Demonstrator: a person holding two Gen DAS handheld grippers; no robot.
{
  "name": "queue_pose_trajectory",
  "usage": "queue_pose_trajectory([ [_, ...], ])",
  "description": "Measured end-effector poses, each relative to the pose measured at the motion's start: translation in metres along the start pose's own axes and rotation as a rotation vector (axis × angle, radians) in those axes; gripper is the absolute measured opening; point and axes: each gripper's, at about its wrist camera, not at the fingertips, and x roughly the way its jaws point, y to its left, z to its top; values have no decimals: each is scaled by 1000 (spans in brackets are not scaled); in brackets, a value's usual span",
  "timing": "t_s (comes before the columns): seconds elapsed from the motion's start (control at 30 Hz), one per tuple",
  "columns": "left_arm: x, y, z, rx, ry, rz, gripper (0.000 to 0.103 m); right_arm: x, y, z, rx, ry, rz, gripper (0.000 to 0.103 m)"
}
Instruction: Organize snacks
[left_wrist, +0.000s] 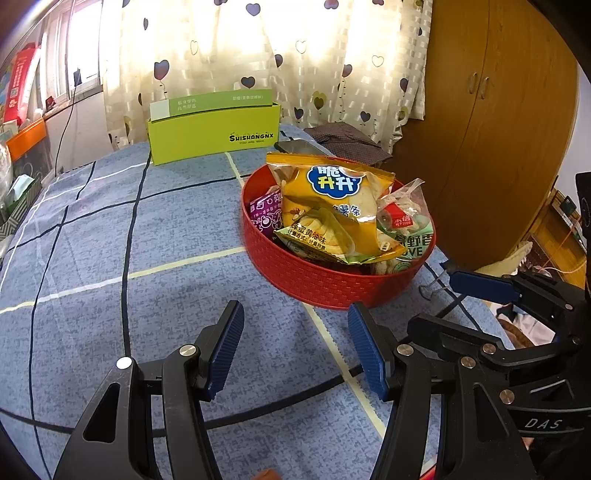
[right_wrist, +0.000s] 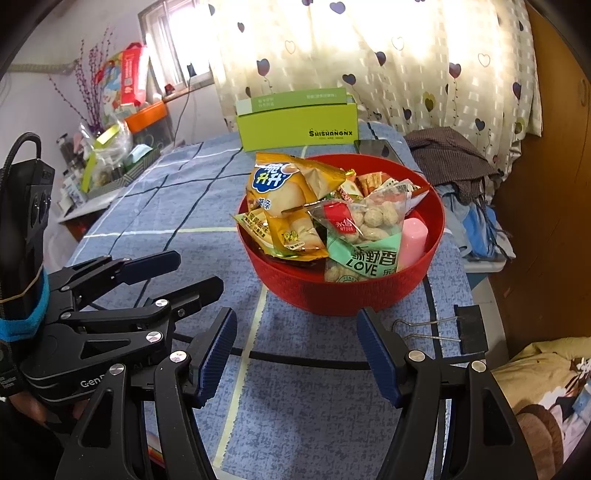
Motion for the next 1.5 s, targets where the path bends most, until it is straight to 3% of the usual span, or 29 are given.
queue_pose_trajectory([
  [1.5, -4, 0, 1, 4, -4, -1, 58, 0, 6, -3, -11, 6, -21, 68],
])
